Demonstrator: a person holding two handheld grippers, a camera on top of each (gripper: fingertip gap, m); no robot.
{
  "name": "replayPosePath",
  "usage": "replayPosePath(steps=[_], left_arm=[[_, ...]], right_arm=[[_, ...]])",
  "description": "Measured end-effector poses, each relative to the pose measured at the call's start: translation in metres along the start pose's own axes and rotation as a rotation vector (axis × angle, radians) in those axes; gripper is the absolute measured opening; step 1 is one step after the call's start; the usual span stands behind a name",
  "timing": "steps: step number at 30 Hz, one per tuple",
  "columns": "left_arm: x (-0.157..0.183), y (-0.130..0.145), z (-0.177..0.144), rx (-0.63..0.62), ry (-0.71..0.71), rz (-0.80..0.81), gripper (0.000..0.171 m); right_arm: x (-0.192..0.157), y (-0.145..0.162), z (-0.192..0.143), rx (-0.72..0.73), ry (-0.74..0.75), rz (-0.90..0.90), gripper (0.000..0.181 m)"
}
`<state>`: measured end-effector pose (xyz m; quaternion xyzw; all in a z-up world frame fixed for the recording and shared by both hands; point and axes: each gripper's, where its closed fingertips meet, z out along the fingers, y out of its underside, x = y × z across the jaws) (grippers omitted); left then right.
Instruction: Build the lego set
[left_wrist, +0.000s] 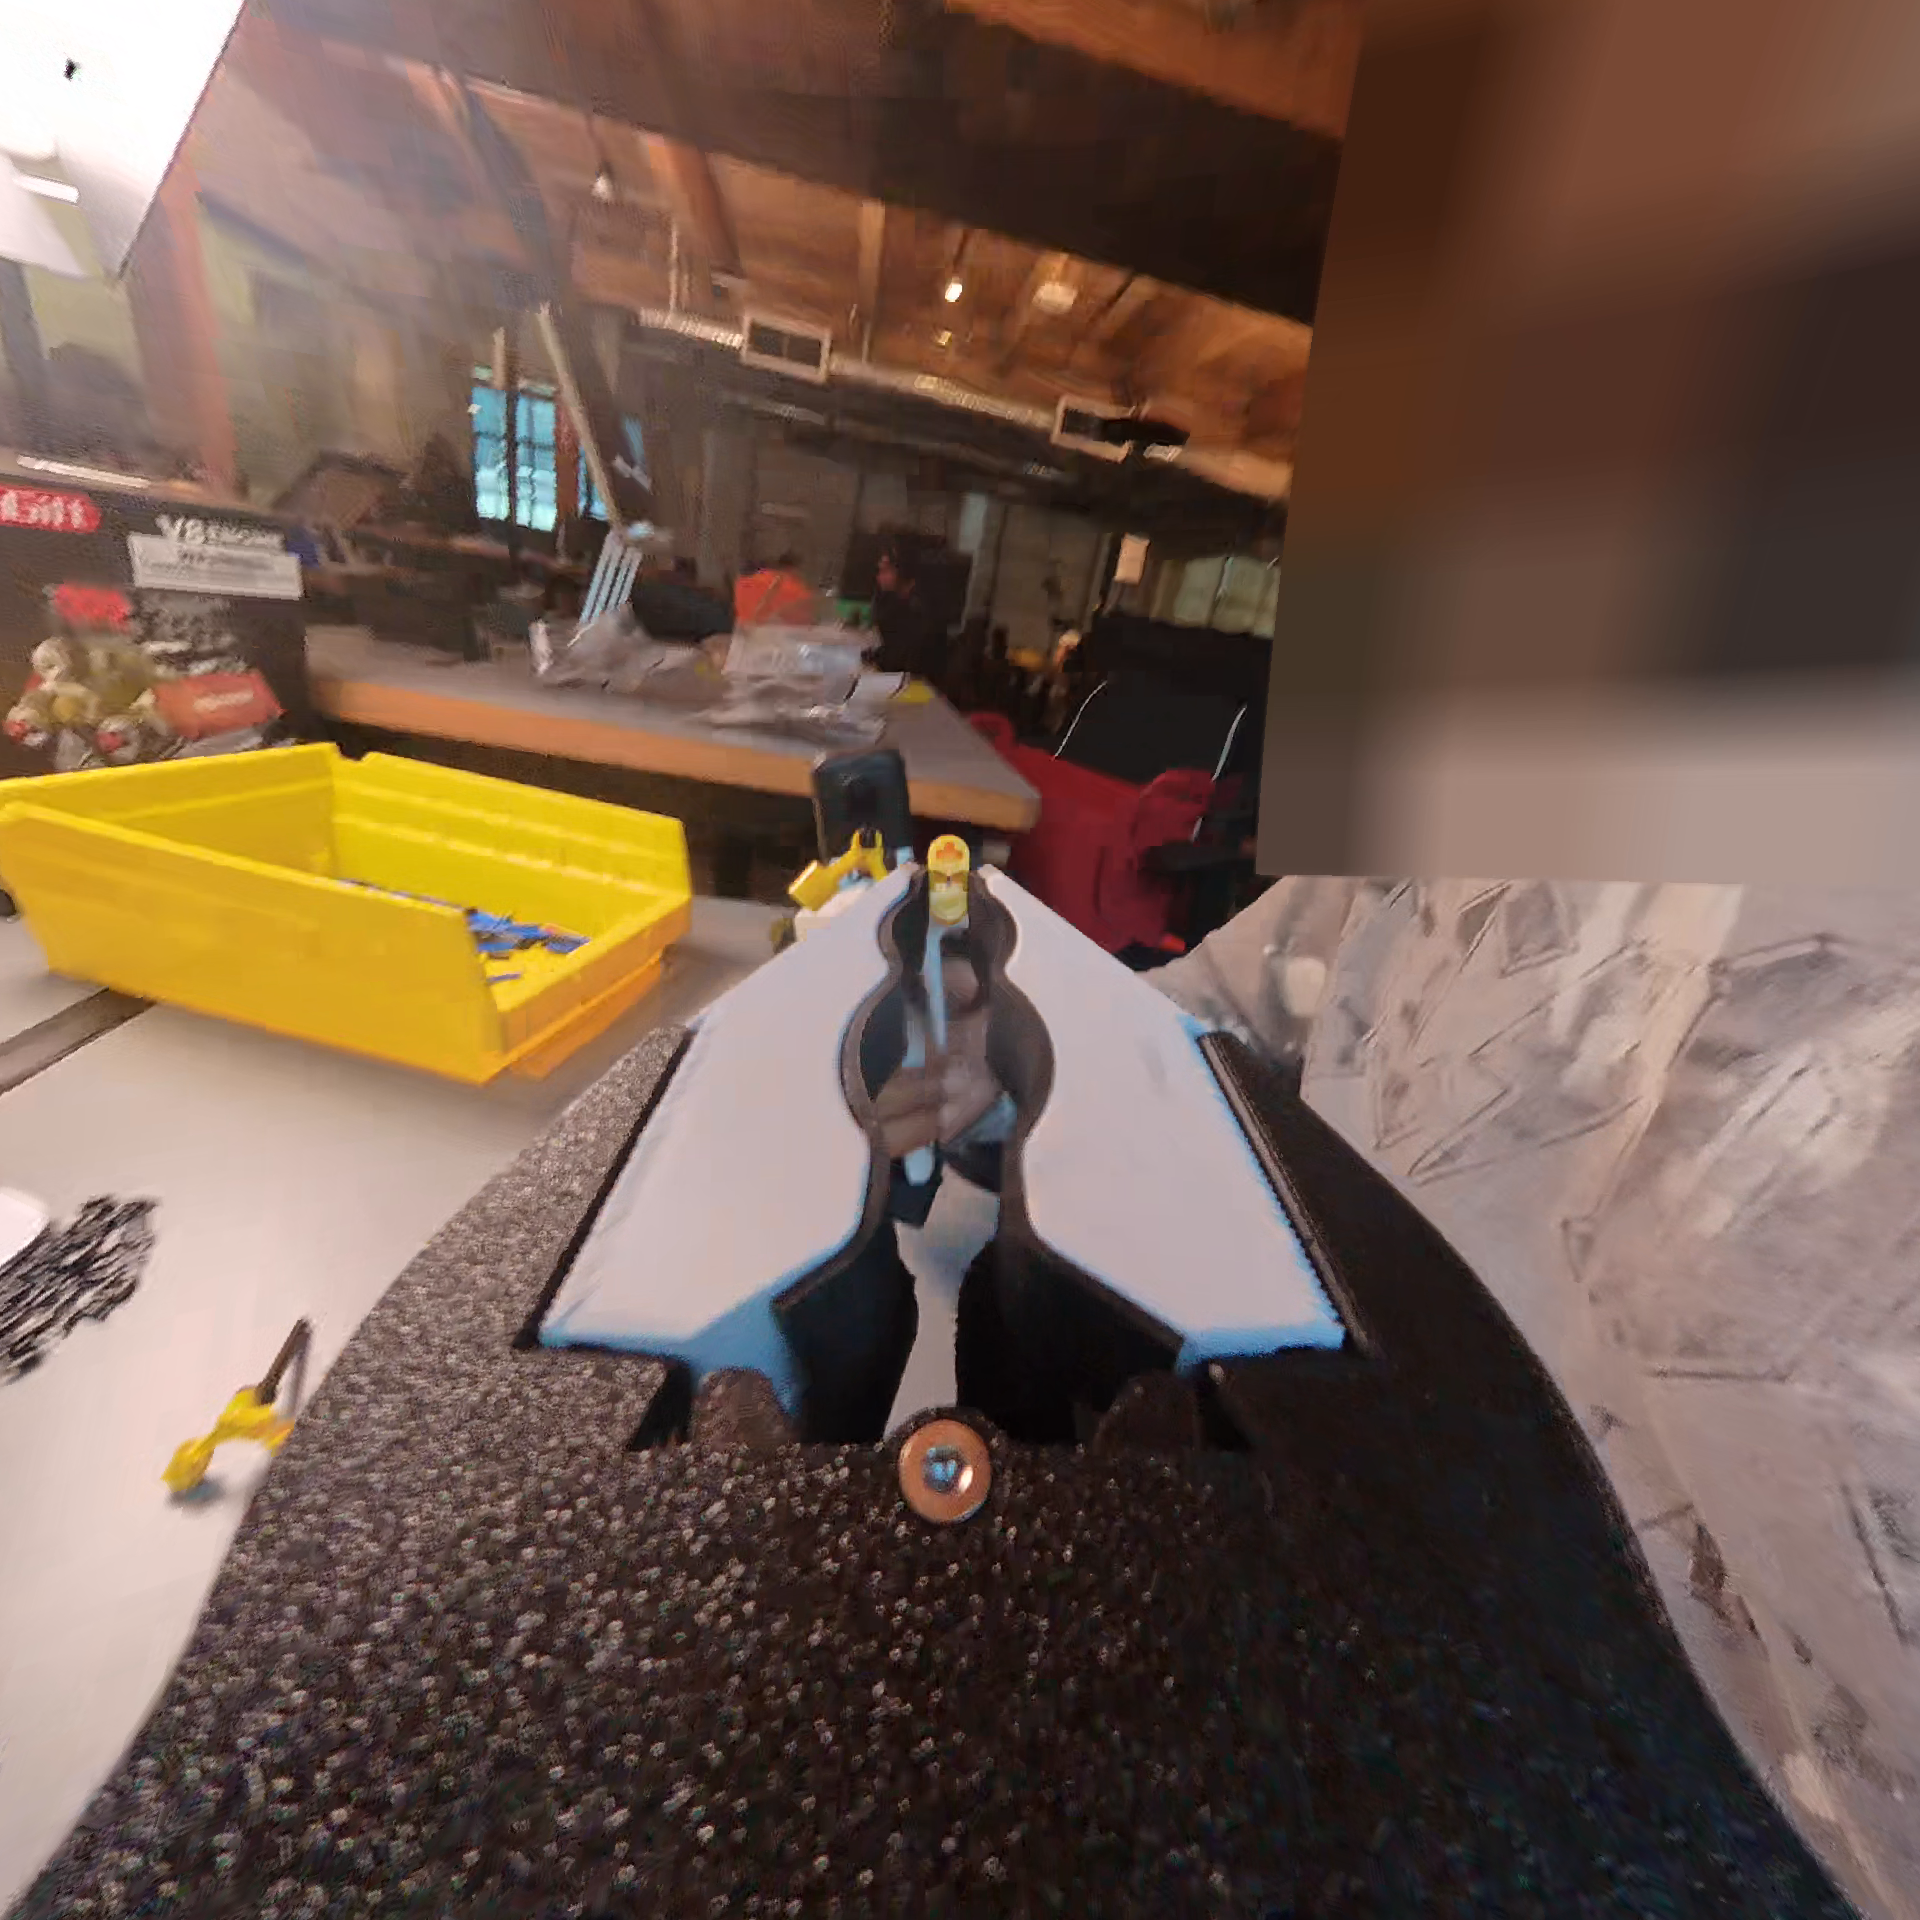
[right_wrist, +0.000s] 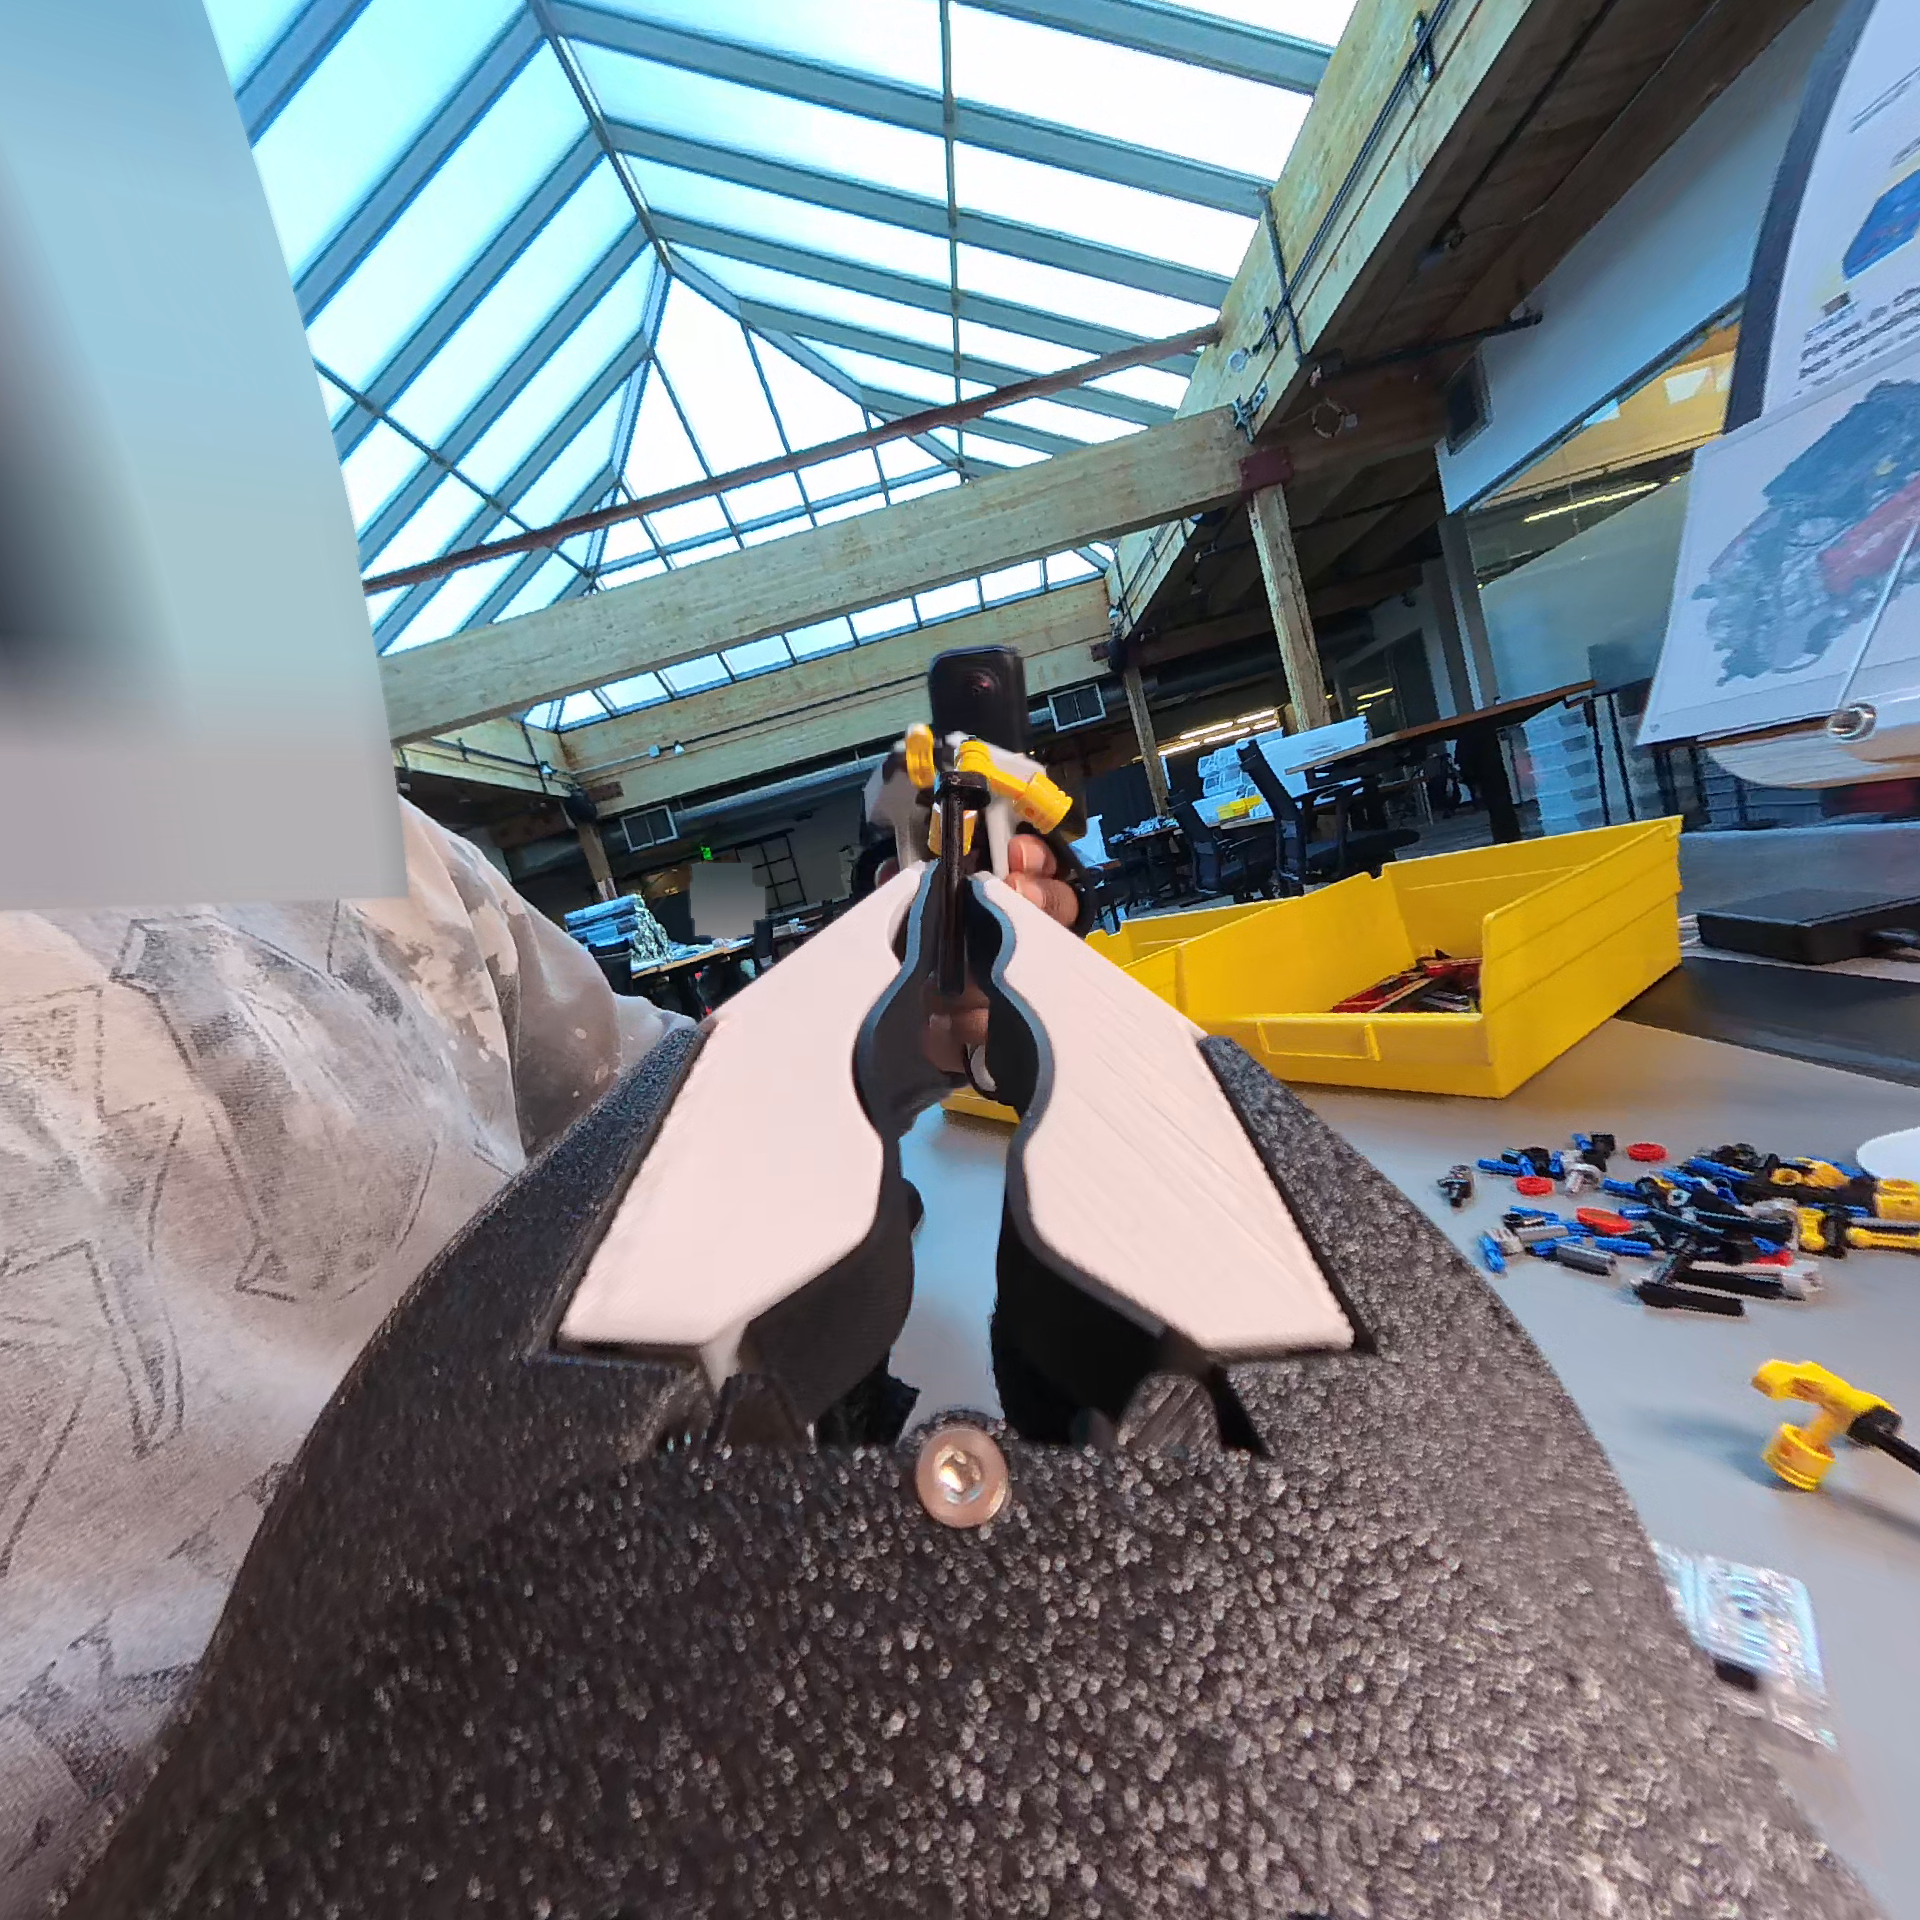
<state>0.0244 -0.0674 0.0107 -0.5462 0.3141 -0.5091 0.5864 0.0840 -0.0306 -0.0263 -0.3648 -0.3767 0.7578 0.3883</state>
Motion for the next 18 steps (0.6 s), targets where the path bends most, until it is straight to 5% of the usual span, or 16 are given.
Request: replayPosePath(steps=[9, 18], left_arm=[[0.001, -0.015, 0.017, 0.204, 0.196, -0.145, 0.007], [-0.005, 0.005, 0.026, 0.135, 0.211, -0.128, 0.007]], right_arm=[[-0.011, 0.006, 0.008, -0.040, -0.029, -0.016, 0.002], [-0.014, 0.010, 0.011, -0.064, -0.038, 0.005, 0.002]])
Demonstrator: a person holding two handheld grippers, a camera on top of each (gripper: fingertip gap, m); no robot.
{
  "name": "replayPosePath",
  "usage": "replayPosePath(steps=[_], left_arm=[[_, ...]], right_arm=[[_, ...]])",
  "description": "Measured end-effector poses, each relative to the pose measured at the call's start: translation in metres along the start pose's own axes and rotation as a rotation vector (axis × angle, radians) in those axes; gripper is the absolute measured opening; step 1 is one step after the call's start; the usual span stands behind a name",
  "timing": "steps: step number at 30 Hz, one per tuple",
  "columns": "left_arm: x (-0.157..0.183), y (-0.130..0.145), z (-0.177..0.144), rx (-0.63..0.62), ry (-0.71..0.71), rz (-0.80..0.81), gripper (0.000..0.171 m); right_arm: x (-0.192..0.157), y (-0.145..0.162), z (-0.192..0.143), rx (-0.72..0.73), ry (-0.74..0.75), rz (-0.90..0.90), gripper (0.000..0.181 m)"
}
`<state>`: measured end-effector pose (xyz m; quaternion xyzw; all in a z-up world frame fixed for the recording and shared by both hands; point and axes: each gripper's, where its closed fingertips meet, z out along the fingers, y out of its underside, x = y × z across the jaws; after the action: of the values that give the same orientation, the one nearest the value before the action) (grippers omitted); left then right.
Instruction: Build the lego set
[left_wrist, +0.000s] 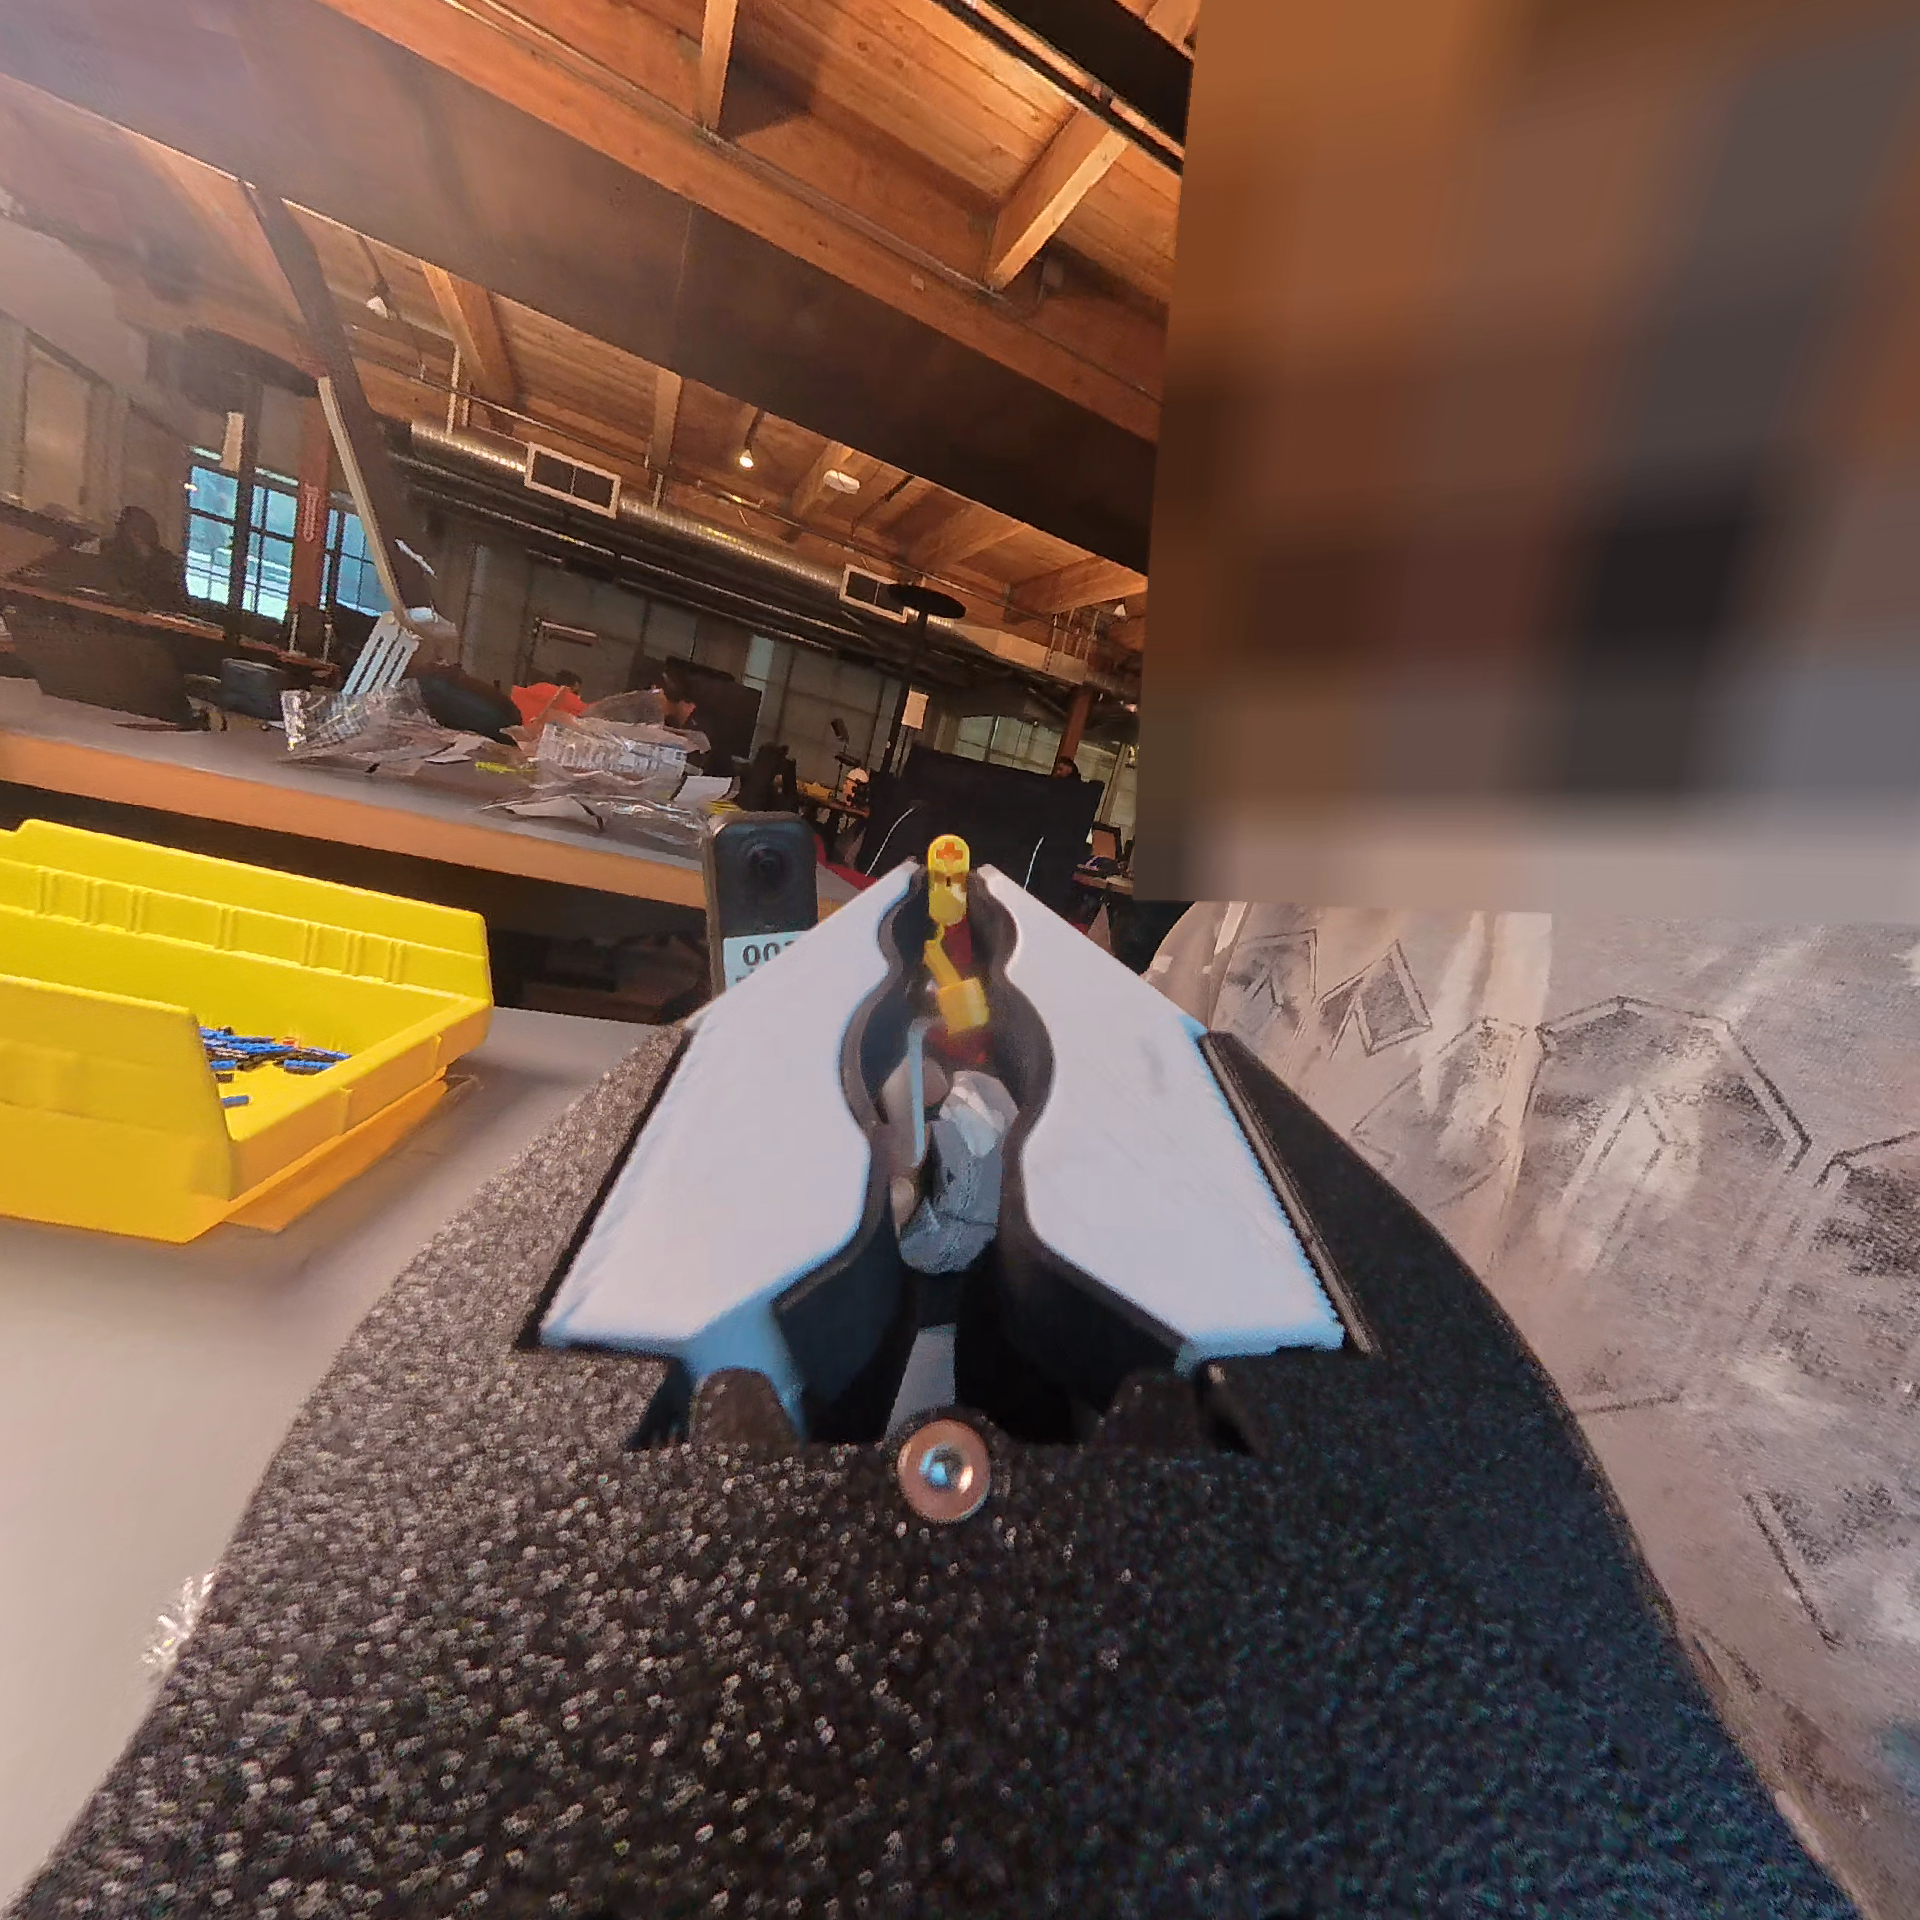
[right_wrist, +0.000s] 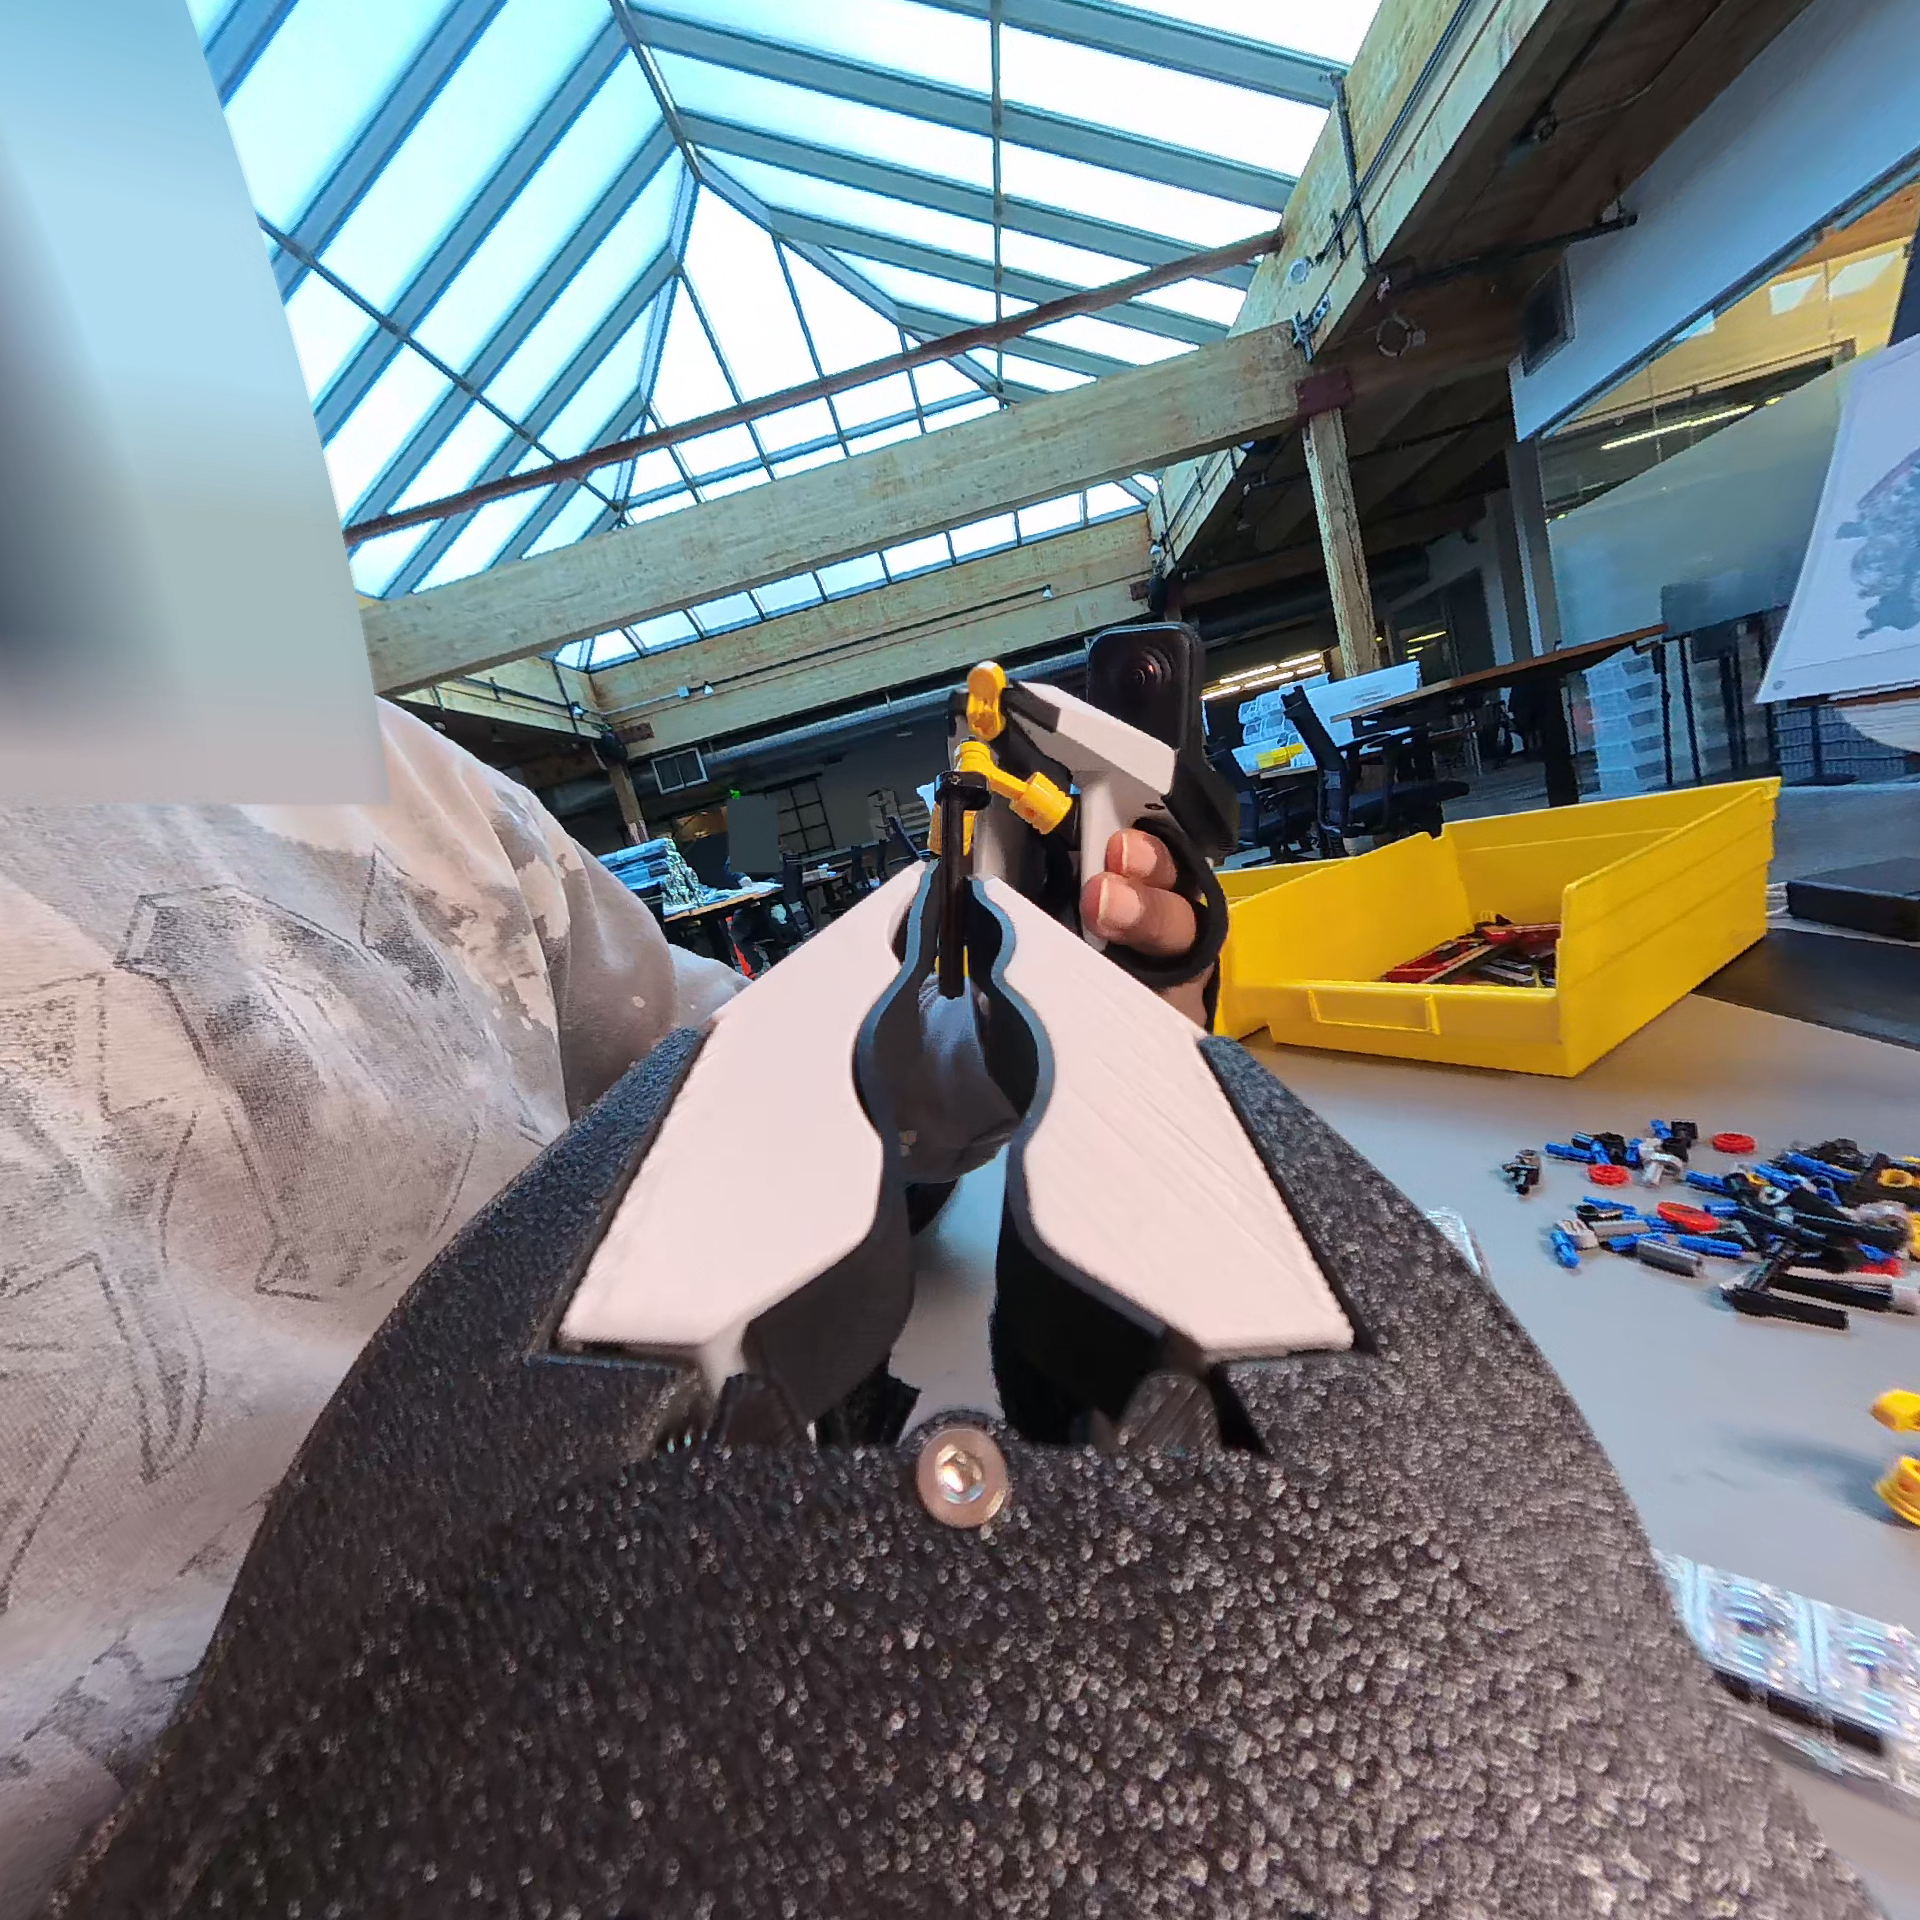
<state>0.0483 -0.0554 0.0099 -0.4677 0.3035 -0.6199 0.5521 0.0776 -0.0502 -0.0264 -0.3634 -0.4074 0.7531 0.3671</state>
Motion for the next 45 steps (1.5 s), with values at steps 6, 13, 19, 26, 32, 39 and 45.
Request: replayPosePath(steps=[6, 13, 19, 26, 32, 39, 45], left_arm=[[0.001, 0.013, 0.006, -0.107, -0.008, 0.072, 0.007], [0.001, 0.014, 0.006, -0.152, -0.012, 0.122, 0.007], [0.001, 0.015, 0.005, -0.177, -0.015, 0.148, 0.007], [0.002, 0.017, 0.006, -0.252, -0.026, 0.237, 0.007], [0.006, 0.018, 0.009, -0.283, -0.016, 0.293, 0.007], [0.009, 0.021, 0.007, -0.339, 0.010, 0.346, 0.008], [0.019, 0.028, 0.005, -0.438, 0.083, 0.379, 0.007]], right_arm=[[-0.001, 0.003, 0.002, -0.017, -0.006, 0.004, 0.002], [0.000, 0.008, 0.003, -0.028, -0.005, 0.015, 0.002], [0.000, 0.009, 0.003, -0.030, 0.001, 0.003, 0.002], [-0.003, 0.009, 0.003, -0.024, -0.017, 0.005, 0.002], [-0.007, 0.010, 0.004, -0.030, -0.040, 0.007, 0.002], [-0.009, 0.013, 0.005, -0.049, -0.060, 0.018, 0.003], [-0.019, 0.023, 0.007, -0.106, -0.141, 0.111, 0.002]])
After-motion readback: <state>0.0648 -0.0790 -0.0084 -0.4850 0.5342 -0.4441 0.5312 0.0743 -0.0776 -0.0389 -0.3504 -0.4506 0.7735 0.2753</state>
